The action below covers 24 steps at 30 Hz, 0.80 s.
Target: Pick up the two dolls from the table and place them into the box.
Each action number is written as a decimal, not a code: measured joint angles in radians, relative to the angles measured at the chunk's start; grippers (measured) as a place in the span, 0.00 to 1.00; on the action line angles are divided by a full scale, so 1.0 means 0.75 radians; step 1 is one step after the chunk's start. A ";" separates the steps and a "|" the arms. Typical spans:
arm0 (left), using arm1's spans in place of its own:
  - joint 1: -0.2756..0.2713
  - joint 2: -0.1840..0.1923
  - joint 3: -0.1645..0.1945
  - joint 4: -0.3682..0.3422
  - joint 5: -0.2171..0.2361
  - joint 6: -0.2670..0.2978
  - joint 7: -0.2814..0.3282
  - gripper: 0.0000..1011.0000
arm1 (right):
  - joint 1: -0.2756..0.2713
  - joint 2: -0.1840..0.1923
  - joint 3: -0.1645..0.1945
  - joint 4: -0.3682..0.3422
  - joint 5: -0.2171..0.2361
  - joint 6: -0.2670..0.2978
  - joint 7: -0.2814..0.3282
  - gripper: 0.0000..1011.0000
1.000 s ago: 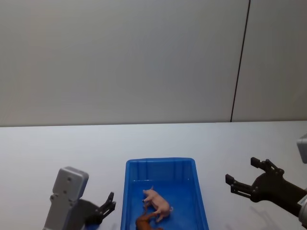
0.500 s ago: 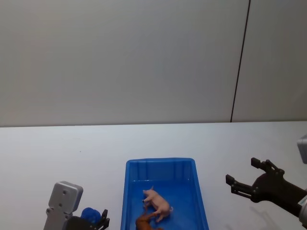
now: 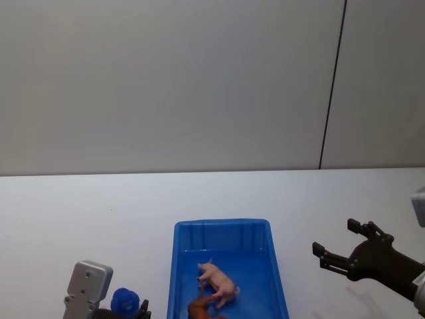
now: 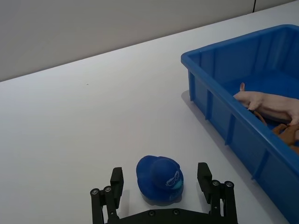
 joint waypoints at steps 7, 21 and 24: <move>-0.018 -0.019 -0.006 0.049 0.000 -0.017 -0.027 0.97 | 0.000 0.000 0.000 0.000 0.000 0.000 0.000 0.99; -0.050 -0.046 -0.016 0.120 0.014 -0.005 -0.089 0.61 | 0.000 0.000 0.000 0.000 0.000 0.000 0.000 0.99; -0.055 -0.049 -0.018 0.125 0.021 0.000 -0.097 0.56 | 0.000 0.000 0.000 0.000 0.000 0.000 0.000 0.99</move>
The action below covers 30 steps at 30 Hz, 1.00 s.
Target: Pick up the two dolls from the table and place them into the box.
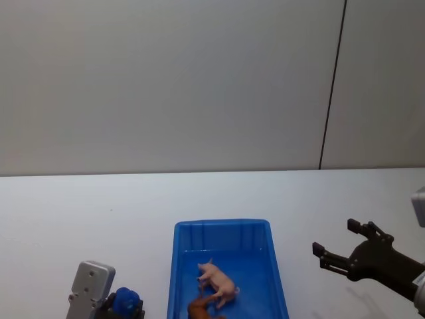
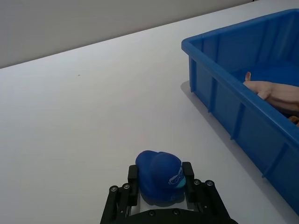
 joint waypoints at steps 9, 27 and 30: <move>-0.016 0.000 -0.014 -0.030 0.047 0.008 -0.013 0.49 | 0.000 0.000 0.000 0.000 0.000 0.000 0.000 0.99; -0.110 -0.050 -0.018 -0.129 0.206 -0.036 -0.115 0.37 | 0.000 0.000 0.000 0.000 0.000 0.000 0.000 0.99; -0.129 -0.069 -0.009 -0.128 0.229 -0.044 -0.150 0.36 | 0.000 0.000 0.000 0.000 0.000 0.000 0.000 0.99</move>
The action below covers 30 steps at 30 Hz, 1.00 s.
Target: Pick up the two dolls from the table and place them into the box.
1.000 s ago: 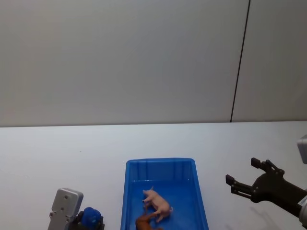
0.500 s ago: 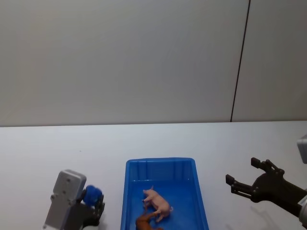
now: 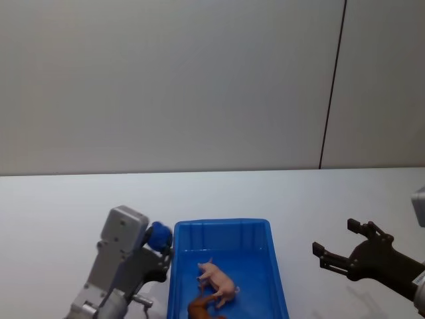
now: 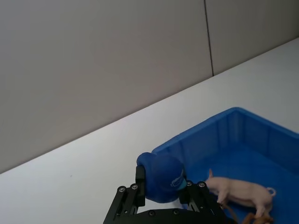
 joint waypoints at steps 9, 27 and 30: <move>-0.060 -0.061 0.027 0.029 0.056 -0.023 -0.099 0.64 | 0.000 0.000 0.000 0.000 0.000 0.000 0.000 0.99; -0.101 -0.110 0.044 0.056 0.093 -0.117 -0.172 0.99 | 0.000 0.000 0.000 0.000 0.000 0.000 0.000 0.99; -0.101 -0.111 0.042 0.055 0.093 -0.135 -0.172 0.99 | 0.000 0.000 0.000 0.000 0.000 0.000 0.000 0.99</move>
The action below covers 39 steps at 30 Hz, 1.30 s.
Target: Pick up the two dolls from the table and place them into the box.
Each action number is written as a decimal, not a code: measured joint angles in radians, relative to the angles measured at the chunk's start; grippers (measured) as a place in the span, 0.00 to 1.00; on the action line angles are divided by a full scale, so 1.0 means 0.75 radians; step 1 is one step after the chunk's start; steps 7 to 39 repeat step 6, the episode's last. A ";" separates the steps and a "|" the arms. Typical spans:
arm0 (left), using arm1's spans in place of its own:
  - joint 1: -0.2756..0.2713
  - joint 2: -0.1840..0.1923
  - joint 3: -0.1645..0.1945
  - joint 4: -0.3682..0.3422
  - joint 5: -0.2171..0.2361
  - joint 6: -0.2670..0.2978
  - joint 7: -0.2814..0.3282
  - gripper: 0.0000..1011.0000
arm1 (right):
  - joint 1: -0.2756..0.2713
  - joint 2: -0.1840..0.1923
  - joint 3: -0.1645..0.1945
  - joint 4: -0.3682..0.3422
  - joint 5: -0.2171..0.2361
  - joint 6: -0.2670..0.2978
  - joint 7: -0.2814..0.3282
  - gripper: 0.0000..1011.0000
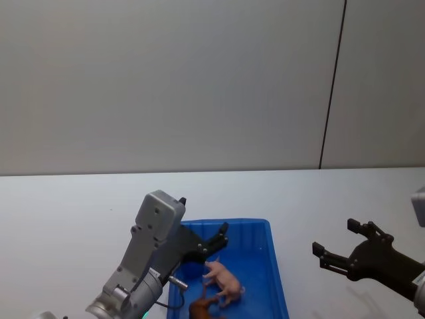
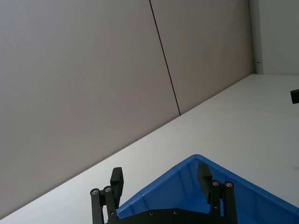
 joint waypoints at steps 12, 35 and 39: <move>0.000 -0.001 -0.003 -0.003 0.000 -0.027 0.000 0.99 | 0.000 0.000 0.000 0.000 0.000 0.000 0.000 0.99; 0.000 -0.001 -0.003 -0.003 0.000 -0.027 0.000 0.99 | 0.000 0.000 0.000 0.000 0.000 0.000 0.000 0.99; 0.000 -0.001 -0.003 -0.003 0.000 -0.027 0.000 0.99 | 0.000 0.000 0.000 0.000 0.000 0.000 0.000 0.99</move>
